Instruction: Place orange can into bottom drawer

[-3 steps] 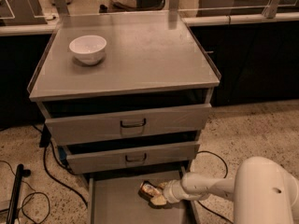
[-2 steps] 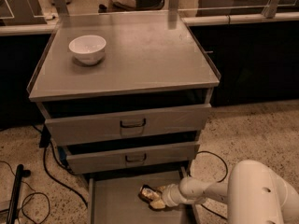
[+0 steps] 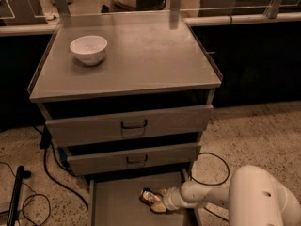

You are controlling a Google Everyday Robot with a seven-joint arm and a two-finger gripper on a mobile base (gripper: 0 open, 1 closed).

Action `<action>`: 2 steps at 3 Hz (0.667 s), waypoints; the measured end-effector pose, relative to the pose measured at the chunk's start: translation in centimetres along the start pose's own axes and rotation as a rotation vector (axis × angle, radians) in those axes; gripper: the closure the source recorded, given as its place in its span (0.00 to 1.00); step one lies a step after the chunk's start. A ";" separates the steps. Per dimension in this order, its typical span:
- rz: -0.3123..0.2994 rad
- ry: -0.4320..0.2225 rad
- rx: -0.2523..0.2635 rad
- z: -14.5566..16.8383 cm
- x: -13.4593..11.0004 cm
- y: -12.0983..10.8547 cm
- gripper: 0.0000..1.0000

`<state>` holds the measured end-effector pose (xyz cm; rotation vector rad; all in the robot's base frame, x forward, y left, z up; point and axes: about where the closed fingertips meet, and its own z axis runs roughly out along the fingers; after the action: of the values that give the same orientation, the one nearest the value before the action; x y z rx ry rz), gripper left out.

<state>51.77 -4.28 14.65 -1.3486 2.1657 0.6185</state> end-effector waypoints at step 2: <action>0.000 0.000 0.000 0.0 0.0 0.0 0.27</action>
Offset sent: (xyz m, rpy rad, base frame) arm 0.0000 0.0000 0.0000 0.0000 0.0000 0.0000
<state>51.77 -4.27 14.65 -1.3487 2.1657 0.6187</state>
